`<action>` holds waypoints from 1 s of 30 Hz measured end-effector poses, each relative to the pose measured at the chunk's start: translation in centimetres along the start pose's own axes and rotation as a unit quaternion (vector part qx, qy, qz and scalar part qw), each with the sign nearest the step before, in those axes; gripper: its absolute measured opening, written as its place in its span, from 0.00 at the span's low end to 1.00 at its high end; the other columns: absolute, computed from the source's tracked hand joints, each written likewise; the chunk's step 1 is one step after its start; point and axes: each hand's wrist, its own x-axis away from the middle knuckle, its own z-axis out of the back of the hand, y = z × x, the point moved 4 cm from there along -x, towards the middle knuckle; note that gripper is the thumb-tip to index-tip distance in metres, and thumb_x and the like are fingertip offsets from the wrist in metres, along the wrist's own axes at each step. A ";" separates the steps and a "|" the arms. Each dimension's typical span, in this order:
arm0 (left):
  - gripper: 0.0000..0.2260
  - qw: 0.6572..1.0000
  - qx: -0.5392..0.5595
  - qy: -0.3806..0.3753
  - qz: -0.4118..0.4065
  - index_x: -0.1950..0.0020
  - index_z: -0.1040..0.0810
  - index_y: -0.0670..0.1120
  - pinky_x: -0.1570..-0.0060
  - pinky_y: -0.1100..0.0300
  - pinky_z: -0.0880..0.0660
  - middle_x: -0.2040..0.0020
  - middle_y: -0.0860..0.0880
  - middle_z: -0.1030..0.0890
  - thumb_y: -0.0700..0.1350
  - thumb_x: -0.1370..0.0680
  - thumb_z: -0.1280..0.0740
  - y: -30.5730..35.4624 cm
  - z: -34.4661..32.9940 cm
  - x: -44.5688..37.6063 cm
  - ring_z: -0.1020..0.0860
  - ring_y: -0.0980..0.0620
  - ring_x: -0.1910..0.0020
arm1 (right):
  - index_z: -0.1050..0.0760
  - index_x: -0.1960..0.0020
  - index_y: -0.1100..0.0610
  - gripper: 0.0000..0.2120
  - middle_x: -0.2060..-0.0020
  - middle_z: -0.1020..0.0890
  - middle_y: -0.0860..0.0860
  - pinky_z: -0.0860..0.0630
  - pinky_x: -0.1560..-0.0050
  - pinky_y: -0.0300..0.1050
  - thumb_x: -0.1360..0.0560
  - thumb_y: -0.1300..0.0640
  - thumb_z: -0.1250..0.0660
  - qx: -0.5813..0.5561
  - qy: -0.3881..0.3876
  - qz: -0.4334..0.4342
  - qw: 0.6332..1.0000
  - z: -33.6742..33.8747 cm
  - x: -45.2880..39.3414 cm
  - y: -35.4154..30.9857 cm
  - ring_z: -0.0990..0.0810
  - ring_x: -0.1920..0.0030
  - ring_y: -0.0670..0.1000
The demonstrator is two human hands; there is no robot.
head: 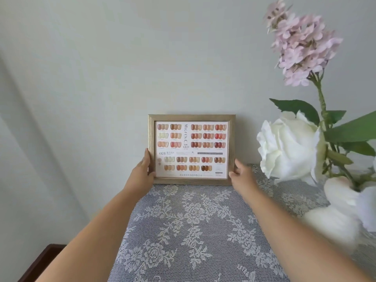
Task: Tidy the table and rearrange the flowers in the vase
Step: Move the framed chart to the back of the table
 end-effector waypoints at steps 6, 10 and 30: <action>0.38 0.999 0.030 0.016 0.016 0.20 0.56 0.54 0.45 0.55 0.26 0.34 0.48 0.26 0.38 0.21 0.36 0.1 0.0 0.6 0.23 0.46 0.40 | 0.37 0.27 0.62 0.24 0.36 0.24 0.60 0.25 0.39 0.55 0.20 0.55 0.39 -0.026 0.036 0.031 0.999 0.9 1.7 -0.4 0.22 0.42 0.58; 0.37 0.997 0.038 0.035 0.056 0.20 0.58 0.52 0.39 0.50 0.29 0.27 0.46 0.34 0.42 0.20 0.36 0.9 0.1 1.9 0.27 0.43 0.34 | 0.30 0.35 0.60 0.17 0.47 0.20 0.59 0.21 0.56 0.52 0.22 0.57 0.35 -0.050 0.027 0.024 0.998 1.6 2.7 -0.2 0.19 0.55 0.58; 0.18 0.962 -0.005 -0.186 -0.198 0.32 0.30 0.63 0.47 0.63 0.26 0.37 0.62 0.30 0.60 0.22 0.38 15.5 -0.2 24.1 0.21 0.56 0.48 | 0.23 0.47 0.35 0.11 0.46 0.21 0.39 0.30 0.62 0.34 0.24 0.50 0.32 0.015 -0.117 0.196 0.974 11.5 20.0 6.3 0.23 0.56 0.34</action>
